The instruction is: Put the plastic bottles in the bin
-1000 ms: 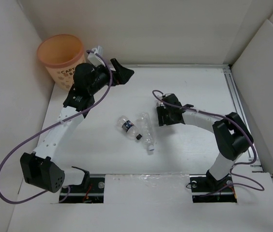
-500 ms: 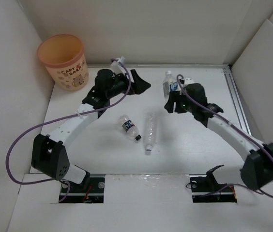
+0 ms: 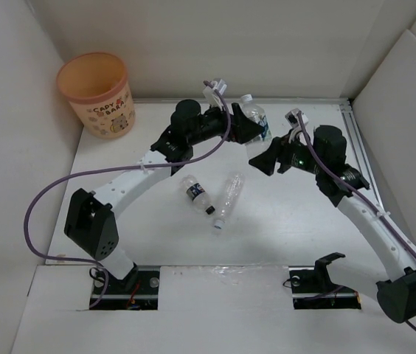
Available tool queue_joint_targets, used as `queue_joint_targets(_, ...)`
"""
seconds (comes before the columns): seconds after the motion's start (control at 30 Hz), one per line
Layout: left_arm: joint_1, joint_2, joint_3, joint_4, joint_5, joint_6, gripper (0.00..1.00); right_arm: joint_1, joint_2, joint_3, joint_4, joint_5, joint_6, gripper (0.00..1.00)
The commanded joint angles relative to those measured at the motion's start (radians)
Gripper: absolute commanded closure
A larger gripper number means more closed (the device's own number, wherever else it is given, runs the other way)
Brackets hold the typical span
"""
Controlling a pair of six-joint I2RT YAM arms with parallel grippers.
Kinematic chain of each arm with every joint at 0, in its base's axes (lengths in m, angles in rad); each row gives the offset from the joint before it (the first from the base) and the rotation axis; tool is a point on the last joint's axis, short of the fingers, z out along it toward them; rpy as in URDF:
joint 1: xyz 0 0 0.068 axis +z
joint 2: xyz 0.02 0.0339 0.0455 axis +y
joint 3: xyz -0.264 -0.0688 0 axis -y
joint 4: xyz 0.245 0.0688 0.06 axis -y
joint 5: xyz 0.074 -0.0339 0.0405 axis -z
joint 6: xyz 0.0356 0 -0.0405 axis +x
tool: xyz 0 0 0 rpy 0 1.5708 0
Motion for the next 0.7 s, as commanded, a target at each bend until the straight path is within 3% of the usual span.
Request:
queue_joint_targets(0.0, -0.005, 0.012, 0.046, 0.13, 0.018, -0.023, 0.0, 0.002, -0.039, 0.018, 0.096, -0.151, 0.009, 1.0)
queue_joint_targets(0.2, -0.014, 0.058, 0.055, 0.15, 0.072, -0.069, 0.02, 0.002, -0.039, 0.027, 0.127, -0.162, 0.03, 1.0)
queue_joint_targets(0.27, -0.014, 0.058, 0.055, 0.15, 0.072, -0.069, 0.22, 0.002, -0.039, 0.027, 0.127, -0.162, 0.03, 0.99)
queue_joint_targets(0.3, -0.014, 0.067, 0.067, 0.15, 0.072, -0.069, 0.4, 0.002, -0.039, 0.027, 0.127, -0.162, 0.03, 0.91)
queue_joint_targets(0.33, -0.014, 0.067, 0.067, 0.15, 0.058, -0.08, 0.63, 0.002, -0.039, 0.018, 0.127, -0.153, 0.03, 0.76)
queue_joint_targets(0.37, -0.014, 0.067, 0.09, 0.136, 0.047, -0.08, 0.94, -0.01, -0.039, 0.009, 0.127, -0.136, 0.03, 0.19)
queue_joint_targets(0.4, -0.014, 0.067, 0.105, 0.116, 0.034, -0.08, 1.0, -0.021, -0.039, 0.009, 0.127, -0.121, 0.03, 0.05)
queue_joint_targets(0.43, -0.014, 0.067, 0.127, 0.06, -0.018, -0.06, 1.0, -0.021, -0.051, -0.005, 0.127, -0.102, 0.039, 0.0)
queue_joint_targets(0.67, 0.174, 0.1, 0.39, -0.178, -0.179, -0.039, 1.0, -0.096, -0.085, -0.074, 0.075, 0.031, 0.03, 0.0)
